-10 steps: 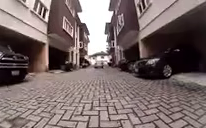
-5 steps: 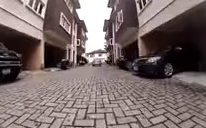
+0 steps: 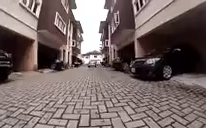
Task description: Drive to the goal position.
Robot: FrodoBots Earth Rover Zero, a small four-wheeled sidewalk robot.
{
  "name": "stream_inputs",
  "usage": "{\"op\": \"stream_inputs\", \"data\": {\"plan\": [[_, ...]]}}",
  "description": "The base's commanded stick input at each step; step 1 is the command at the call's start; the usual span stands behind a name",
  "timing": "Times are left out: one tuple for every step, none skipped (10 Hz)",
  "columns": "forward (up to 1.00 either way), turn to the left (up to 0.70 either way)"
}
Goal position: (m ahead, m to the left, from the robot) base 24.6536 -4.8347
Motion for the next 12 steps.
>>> {"op": "stream_inputs", "data": {"plan": [[0.50, 0.00], [0.50, 0.00], [0.50, 0.00], [0.50, 0.00], [0.50, 0.00], [0.50, 0.00], [0.50, 0.00], [0.50, 0.00], [0.50, 0.00], [0.50, 0.40], [0.50, 0.27], [0.50, 0.00]]}}
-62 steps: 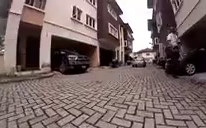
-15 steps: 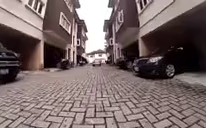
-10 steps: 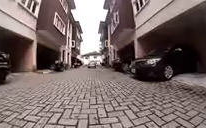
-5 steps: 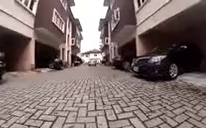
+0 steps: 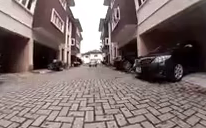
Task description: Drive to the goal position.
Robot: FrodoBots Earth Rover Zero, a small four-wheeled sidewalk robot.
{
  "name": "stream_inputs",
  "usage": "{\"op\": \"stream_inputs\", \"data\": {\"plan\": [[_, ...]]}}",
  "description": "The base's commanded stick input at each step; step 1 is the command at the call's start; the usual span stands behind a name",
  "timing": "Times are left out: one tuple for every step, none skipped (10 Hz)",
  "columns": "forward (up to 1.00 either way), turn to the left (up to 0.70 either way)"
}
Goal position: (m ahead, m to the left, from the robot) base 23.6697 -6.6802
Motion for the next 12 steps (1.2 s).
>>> {"op": "stream_inputs", "data": {"plan": [[0.50, 0.00], [0.50, 0.00], [0.50, 0.00], [0.50, 0.00], [0.50, 0.00], [0.50, 0.00], [0.50, 0.00], [0.50, 0.00], [0.50, 0.00], [0.50, 0.00], [0.50, 0.00], [0.50, 0.00]]}}
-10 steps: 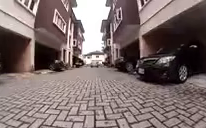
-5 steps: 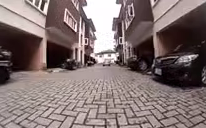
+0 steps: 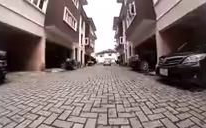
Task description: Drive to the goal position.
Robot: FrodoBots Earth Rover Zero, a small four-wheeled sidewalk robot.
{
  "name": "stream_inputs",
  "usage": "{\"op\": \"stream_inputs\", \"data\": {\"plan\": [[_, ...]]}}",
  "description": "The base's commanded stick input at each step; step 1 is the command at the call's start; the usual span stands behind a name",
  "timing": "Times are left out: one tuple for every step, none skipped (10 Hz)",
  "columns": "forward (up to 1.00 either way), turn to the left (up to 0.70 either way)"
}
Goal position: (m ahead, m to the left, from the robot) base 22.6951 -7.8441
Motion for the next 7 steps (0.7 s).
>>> {"op": "stream_inputs", "data": {"plan": [[0.50, 0.00], [0.50, 0.00], [0.50, 0.00], [0.50, 0.00], [0.50, 0.00], [0.50, 0.00], [0.50, 0.00]]}}
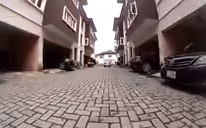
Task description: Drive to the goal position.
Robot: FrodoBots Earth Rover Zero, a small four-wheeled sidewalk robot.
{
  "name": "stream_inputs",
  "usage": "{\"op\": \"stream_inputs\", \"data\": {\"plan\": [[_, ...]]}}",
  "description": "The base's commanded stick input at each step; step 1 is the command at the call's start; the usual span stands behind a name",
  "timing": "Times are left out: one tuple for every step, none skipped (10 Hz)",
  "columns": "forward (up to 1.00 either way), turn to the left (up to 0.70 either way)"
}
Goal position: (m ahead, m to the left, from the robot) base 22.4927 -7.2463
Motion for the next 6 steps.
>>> {"op": "stream_inputs", "data": {"plan": [[0.50, 0.00], [0.50, 0.00], [0.50, 0.00], [0.50, 0.00], [0.50, 0.00], [0.50, 0.00]]}}
